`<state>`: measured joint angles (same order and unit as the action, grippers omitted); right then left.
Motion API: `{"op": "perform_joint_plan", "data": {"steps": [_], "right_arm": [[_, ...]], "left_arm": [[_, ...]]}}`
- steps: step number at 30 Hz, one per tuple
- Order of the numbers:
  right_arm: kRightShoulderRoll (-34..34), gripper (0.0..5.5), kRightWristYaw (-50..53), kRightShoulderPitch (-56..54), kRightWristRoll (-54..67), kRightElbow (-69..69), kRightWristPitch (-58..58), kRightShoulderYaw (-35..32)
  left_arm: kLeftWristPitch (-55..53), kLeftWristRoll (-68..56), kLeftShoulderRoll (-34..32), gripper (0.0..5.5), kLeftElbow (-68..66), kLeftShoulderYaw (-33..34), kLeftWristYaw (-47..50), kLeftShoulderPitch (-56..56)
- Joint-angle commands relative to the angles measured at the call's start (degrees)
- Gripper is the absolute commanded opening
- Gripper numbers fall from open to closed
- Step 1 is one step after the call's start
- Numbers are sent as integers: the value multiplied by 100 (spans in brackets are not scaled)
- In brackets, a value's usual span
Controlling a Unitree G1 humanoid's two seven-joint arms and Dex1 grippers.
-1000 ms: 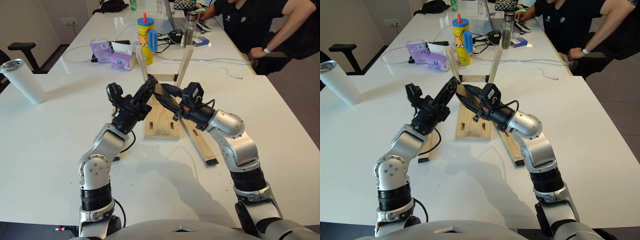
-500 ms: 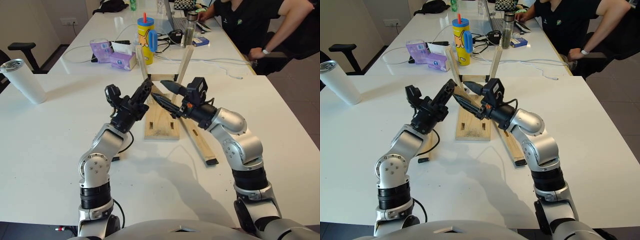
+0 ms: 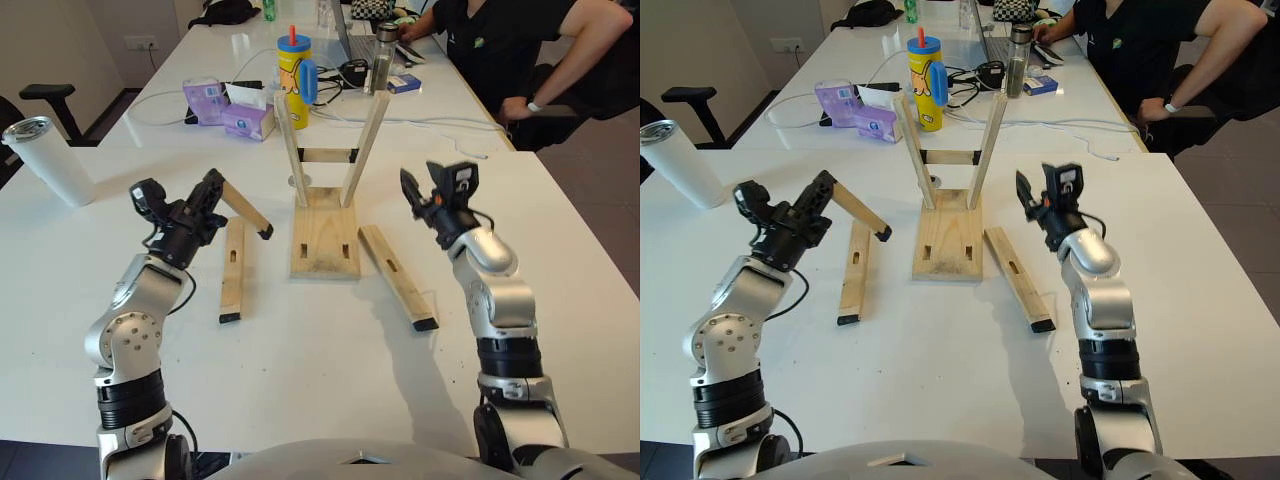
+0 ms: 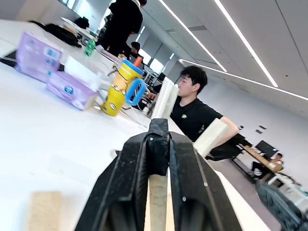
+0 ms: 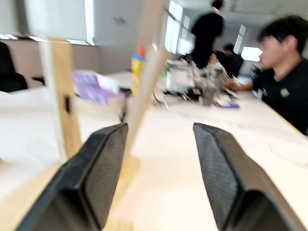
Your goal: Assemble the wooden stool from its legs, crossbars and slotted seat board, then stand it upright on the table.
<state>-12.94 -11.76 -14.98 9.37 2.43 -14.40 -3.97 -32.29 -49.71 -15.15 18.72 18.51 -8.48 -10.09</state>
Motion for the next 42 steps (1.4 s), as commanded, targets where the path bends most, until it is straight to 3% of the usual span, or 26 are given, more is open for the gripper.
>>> {"op": "perform_joint_plan", "data": {"steps": [1,9,27,36,42], "right_arm": [[479,250,455,744,-339,300,351,300],[960,250,925,1200,-755,371,698,611],[854,250,728,956,-887,269,631,599],[658,250,490,894,-889,234,627,607],[546,250,379,810,-884,202,598,574]], "left_arm": [[470,709,17,45,-617,-124,-94,49],[991,1419,456,45,-859,-185,298,155],[1622,2930,682,45,-1009,-449,949,827],[2613,3410,949,45,-1456,-855,576,1290],[2627,3881,665,45,-1700,-1092,458,1422]]}}
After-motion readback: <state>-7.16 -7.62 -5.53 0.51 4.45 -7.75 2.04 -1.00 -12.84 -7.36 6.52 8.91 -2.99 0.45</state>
